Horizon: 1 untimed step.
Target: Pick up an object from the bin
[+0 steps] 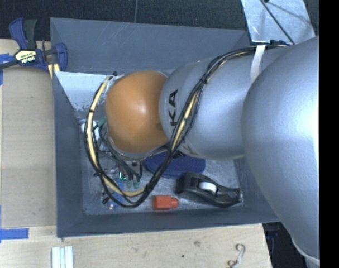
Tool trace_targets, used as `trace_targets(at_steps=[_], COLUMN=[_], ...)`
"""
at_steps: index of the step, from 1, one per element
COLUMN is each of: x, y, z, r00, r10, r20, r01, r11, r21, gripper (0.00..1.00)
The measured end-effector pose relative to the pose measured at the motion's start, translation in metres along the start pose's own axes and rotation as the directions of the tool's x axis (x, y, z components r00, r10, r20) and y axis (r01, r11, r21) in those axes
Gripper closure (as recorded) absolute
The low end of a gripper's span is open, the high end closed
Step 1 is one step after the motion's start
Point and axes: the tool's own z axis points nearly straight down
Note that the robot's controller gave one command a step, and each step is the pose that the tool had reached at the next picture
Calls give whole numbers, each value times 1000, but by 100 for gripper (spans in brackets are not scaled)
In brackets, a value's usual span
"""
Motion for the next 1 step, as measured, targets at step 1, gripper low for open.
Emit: trace_targets(at_steps=[1], x=[-4], y=[-42], z=[84], r00=[868], r10=[-497], r20=[0], r01=[497], r11=[868], r21=[-1], gripper=[0])
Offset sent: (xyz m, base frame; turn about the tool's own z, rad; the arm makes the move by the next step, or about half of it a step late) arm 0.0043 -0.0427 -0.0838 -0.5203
